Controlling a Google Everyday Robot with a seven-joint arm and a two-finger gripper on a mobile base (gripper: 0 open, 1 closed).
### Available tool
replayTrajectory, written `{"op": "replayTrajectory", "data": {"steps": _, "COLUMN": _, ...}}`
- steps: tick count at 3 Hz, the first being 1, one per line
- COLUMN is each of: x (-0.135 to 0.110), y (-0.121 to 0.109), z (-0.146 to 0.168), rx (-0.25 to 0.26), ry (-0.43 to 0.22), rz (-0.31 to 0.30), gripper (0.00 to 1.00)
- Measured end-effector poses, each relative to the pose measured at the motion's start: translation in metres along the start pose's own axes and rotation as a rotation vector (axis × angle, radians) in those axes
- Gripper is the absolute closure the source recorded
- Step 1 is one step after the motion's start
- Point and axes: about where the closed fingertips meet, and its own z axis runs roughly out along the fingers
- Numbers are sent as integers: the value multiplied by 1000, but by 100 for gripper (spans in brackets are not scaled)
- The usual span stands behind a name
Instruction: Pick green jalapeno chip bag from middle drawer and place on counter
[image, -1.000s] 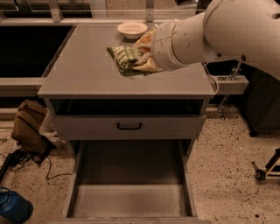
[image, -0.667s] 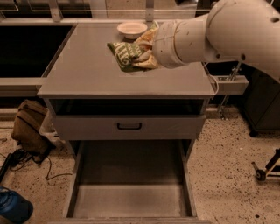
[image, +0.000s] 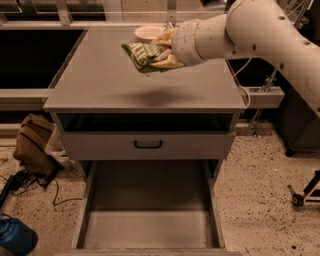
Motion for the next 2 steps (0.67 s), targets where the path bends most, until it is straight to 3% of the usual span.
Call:
{"op": "replayTrajectory", "data": {"steps": 1, "x": 24, "y": 8, "z": 17, "rx": -82, "ry": -29, "rz": 125, "gripper": 100}}
{"op": "replayTrajectory", "data": {"steps": 2, "x": 38, "y": 28, "z": 15, "rx": -161, "ry": -61, "rz": 240, "gripper": 100}}
